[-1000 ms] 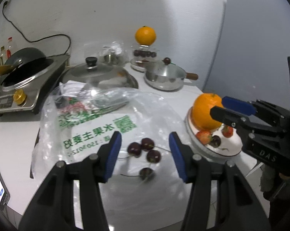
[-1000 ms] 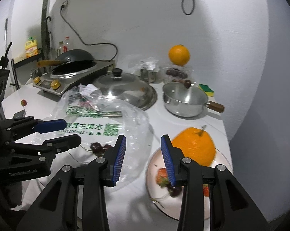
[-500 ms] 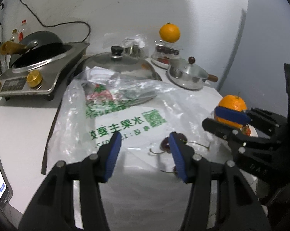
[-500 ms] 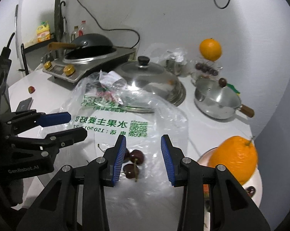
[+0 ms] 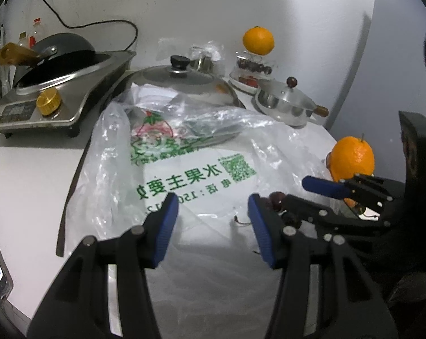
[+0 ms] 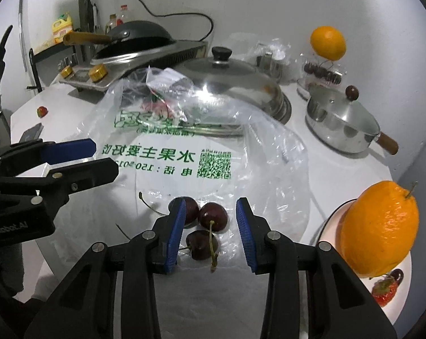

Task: Organize fruits
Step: 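Close the right gripper on a dark red cherry in the bag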

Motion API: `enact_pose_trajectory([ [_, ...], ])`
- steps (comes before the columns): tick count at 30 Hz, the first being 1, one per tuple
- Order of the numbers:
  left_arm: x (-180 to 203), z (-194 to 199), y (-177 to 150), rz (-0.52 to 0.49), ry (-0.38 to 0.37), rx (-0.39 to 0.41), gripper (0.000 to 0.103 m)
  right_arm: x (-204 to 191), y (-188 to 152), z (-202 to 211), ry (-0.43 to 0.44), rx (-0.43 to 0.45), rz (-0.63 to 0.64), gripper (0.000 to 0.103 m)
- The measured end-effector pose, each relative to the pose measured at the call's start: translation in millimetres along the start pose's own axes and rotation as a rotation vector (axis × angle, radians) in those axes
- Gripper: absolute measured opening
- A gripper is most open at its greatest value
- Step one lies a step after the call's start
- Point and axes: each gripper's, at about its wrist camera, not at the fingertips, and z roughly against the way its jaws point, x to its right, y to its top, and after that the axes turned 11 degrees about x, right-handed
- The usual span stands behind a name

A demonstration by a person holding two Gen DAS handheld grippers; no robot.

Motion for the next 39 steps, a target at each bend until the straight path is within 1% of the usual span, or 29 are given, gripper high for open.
enact_pose_trajectory([
  [10, 4, -9, -2, 0.000, 0.001, -0.022, 0.053, 9, -6, -14, 0.023, -0.032, -0.019, 0.039],
  [15, 5, -14, -2, -0.001, 0.007, -0.030, 0.053, 14, -8, -19, 0.043, -0.046, -0.037, 0.036],
  [18, 6, -16, -2, 0.000, 0.007, -0.035, 0.053, 16, -7, -22, 0.063, -0.052, -0.050, 0.035],
  [22, 7, -20, -3, -0.001, 0.003, -0.045, 0.053, 19, -5, -24, 0.091, -0.064, -0.067, 0.032],
  [27, 9, -24, -4, -0.007, 0.004, -0.060, 0.053, 25, -5, -25, 0.124, -0.071, -0.097, 0.032],
  [29, 11, -25, -5, -0.008, 0.004, -0.063, 0.053, 26, -6, -25, 0.141, -0.072, -0.103, 0.027],
  [33, 14, -26, -5, -0.015, 0.004, -0.065, 0.053, 25, -8, -23, 0.147, -0.065, -0.098, 0.027],
  [39, 22, -29, -3, -0.028, -0.007, -0.070, 0.053, 32, -5, -13, 0.112, -0.028, -0.094, 0.027],
])
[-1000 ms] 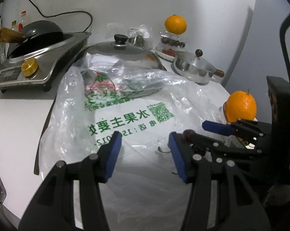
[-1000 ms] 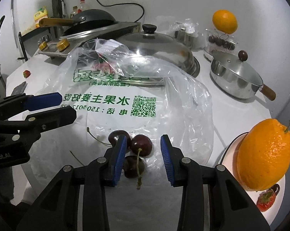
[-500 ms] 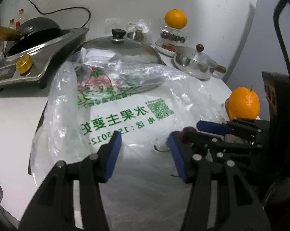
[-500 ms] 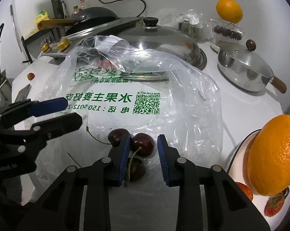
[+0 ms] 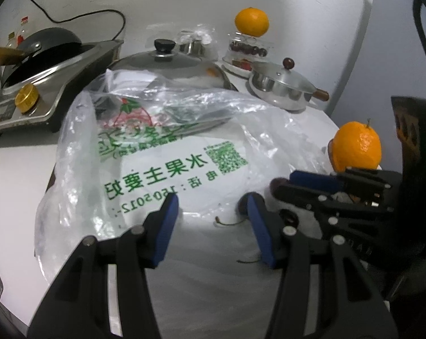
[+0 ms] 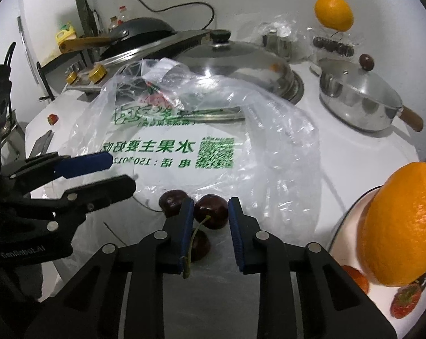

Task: Organize fruits
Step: 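Lift the cherry with the right gripper while the left gripper closes on another cherry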

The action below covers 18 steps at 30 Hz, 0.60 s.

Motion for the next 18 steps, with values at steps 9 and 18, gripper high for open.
enact_pose_trajectory([
  [9, 17, -20, -1, -0.050, -0.007, -0.052, 0.053, 8, -2, -1, -0.054, -0.002, 0.025, 0.027],
  [18, 24, -32, -2, -0.064, -0.008, -0.077, 0.053, 14, -2, -1, -0.035, -0.002, 0.006, 0.027],
])
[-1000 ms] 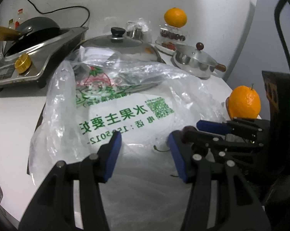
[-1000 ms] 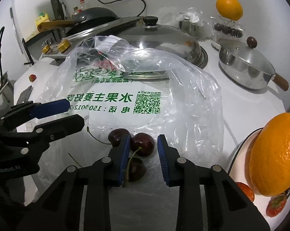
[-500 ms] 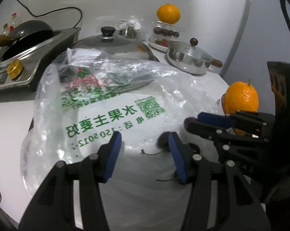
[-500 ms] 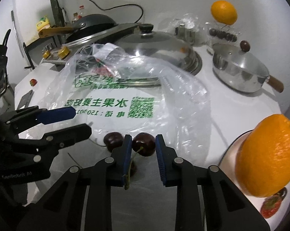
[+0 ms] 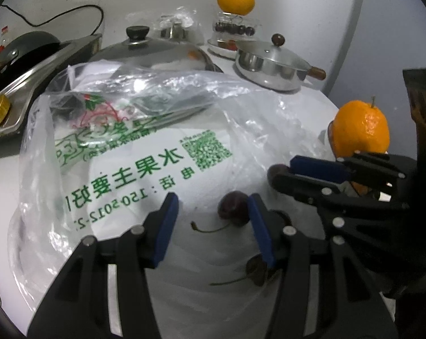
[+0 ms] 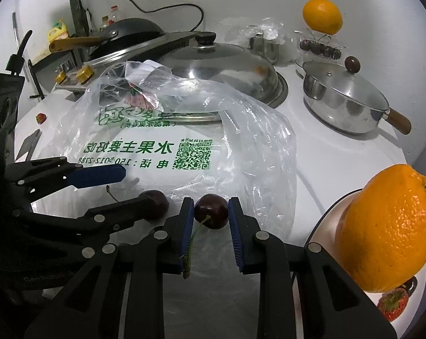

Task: Organize fruits
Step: 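Lift the cherry with the right gripper while the left gripper closes on another cherry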

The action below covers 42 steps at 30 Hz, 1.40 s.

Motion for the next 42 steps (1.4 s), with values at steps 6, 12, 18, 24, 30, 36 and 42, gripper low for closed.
enact_pose_trajectory([
  [6, -2, -2, -3, 0.038, -0.036, -0.009, 0.053, 1, 0, 1, 0.001, 0.001, -0.002, 0.027],
  [12, -6, 1, -3, 0.049, -0.049, 0.005, 0.053, 2, -1, 1, -0.004, 0.005, -0.011, 0.027],
  [18, -4, -3, -3, 0.045, -0.064, -0.001, 0.052, 4, -1, 1, 0.000, 0.005, -0.025, 0.027],
  [24, 0, -9, -2, 0.034, -0.074, -0.011, 0.050, 8, 1, 3, 0.001, 0.010, -0.035, 0.026],
  [30, -7, -14, -2, 0.068, -0.095, -0.029, 0.042, 5, 1, 1, 0.005, 0.002, -0.031, 0.026],
  [36, -5, -14, -3, 0.070, -0.105, -0.027, 0.039, 4, 0, 0, 0.000, -0.004, -0.036, 0.026],
  [42, -7, -15, -3, 0.081, -0.116, -0.035, 0.039, 6, -1, -5, 0.001, -0.017, -0.051, 0.027],
])
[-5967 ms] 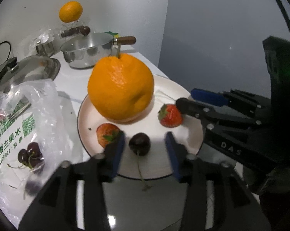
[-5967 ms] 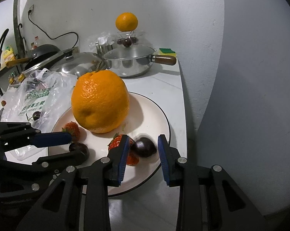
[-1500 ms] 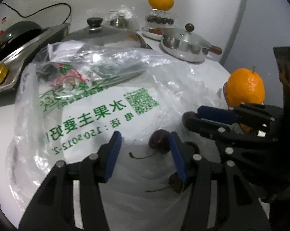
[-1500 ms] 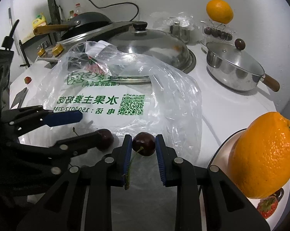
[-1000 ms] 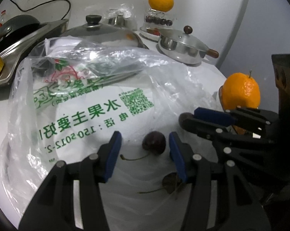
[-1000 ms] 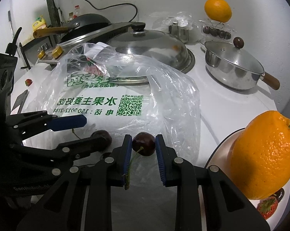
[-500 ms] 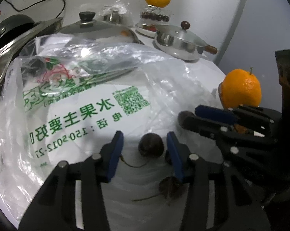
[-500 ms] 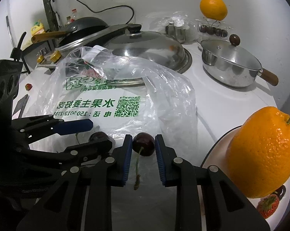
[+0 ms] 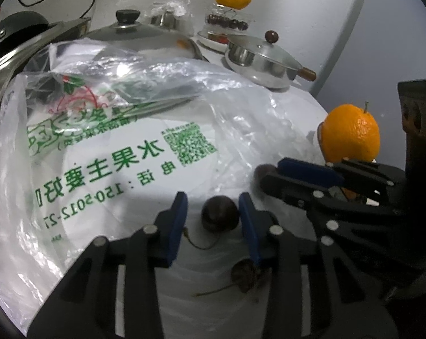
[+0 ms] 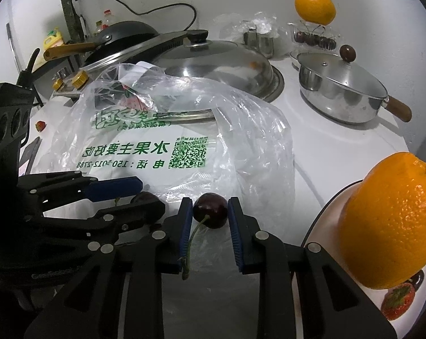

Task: Organize fruits
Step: 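Lift the cherry with the right gripper while the left gripper closes on another cherry, then lift both held cherries up from the bag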

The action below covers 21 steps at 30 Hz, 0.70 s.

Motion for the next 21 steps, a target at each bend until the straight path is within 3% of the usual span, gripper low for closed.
enact_pose_trajectory([
  [11, -3.2, -1.0, 1.0, 0.013, -0.009, -0.012, 0.040, 4.6, 0.5, -4.6, 0.013, -0.026, -0.044, 0.032],
  [21, -0.9, 4.6, 1.5, 0.003, -0.011, 0.011, 0.033, -3.2, 0.6, -4.9, -0.001, -0.024, 0.001, 0.031],
])
